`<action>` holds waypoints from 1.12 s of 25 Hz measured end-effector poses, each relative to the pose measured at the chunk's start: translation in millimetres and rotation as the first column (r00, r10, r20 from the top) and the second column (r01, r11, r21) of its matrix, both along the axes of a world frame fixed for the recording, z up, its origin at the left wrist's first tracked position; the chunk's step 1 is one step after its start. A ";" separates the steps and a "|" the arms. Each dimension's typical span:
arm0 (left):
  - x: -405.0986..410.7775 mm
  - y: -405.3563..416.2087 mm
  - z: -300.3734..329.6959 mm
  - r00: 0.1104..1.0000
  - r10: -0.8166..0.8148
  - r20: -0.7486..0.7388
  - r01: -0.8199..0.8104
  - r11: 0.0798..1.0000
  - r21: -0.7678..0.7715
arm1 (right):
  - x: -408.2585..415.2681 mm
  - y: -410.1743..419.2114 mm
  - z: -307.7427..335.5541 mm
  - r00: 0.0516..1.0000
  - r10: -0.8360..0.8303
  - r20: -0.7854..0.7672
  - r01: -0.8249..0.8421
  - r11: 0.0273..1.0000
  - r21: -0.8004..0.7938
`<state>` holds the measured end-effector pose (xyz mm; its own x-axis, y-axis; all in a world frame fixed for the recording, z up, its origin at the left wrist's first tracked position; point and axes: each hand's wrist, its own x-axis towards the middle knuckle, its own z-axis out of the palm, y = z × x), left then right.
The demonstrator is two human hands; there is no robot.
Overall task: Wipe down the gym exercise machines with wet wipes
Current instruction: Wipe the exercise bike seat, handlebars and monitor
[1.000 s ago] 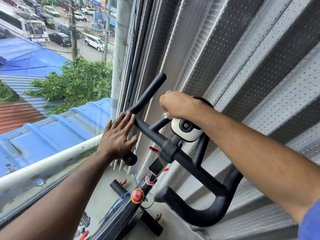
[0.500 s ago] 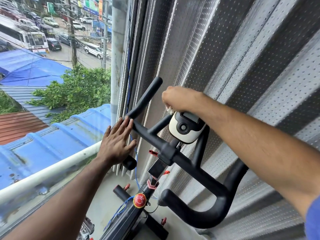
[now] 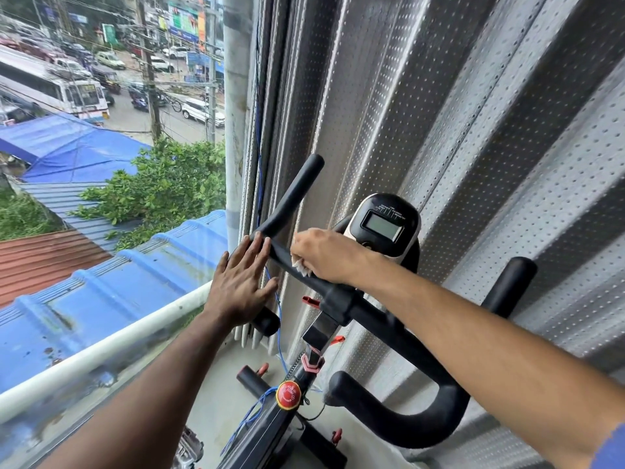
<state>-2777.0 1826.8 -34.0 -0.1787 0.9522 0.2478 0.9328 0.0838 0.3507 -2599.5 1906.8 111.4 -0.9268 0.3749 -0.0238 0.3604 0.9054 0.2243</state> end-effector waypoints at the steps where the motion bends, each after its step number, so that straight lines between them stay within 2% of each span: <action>1: -1.1 1.1 0.1 1.000 -0.008 -0.018 0.008 1.000 -0.014 | 9.8 -3.8 1.4 0.997 -0.020 -0.077 0.018 1.000 -0.026; 3: -4.0 2.8 1.4 0.997 -0.046 -0.056 0.044 0.998 -0.039 | 39.1 -16.1 -0.1 0.973 -0.033 -0.230 0.031 0.999 -0.014; 4: -6.7 3.0 2.1 0.995 -0.067 -0.073 0.064 0.997 -0.046 | 53.0 -25.1 -5.5 0.968 -0.030 -0.249 0.033 0.999 0.006; 7: -12.6 3.9 4.1 0.989 -0.119 -0.094 0.115 0.992 -0.044 | 78.0 -47.0 -32.7 0.982 -0.038 -0.182 0.046 0.998 0.037; 9: -14.2 4.3 2.9 0.988 -0.129 -0.079 0.127 0.991 -0.034 | 90.9 -48.8 -43.6 0.978 -0.062 -0.201 0.072 0.997 0.042; 13: -14.6 4.9 0.6 0.990 -0.126 -0.070 0.126 0.992 -0.008 | 127.0 -55.1 -50.4 0.969 0.008 -0.247 0.009 0.998 0.067; 20: -15.3 3.9 -0.9 0.993 -0.110 -0.051 0.110 0.994 0.003 | 64.6 -41.5 -69.6 0.938 -0.017 -0.346 0.064 0.990 0.123; 22: -12.8 2.6 0.2 0.993 -0.107 -0.051 0.107 0.994 -0.006 | 71.9 -41.9 -73.8 0.950 0.045 -0.309 0.010 0.985 0.172; 24: -11.4 1.1 2.4 0.994 -0.105 -0.041 0.104 0.994 -0.018 | 96.0 -42.7 -75.3 0.963 0.177 -0.203 -0.135 0.970 0.204; 26: -11.2 -0.1 2.9 0.993 -0.104 -0.050 0.103 0.994 -0.022 | 122.3 -42.7 -76.4 0.936 0.319 -0.145 -0.273 0.923 0.269; 28: -11.0 0.8 3.0 0.993 -0.108 -0.052 0.108 0.994 -0.014 | 132.2 -37.6 -74.8 0.926 0.362 -0.106 -0.315 0.898 0.307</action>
<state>-2788.0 1827.6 -31.0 -0.0618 0.9681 0.2429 0.9536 -0.0146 0.3008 -2467.3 1869.2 36.6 -0.9816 0.0073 0.1909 0.0945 0.8868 0.4523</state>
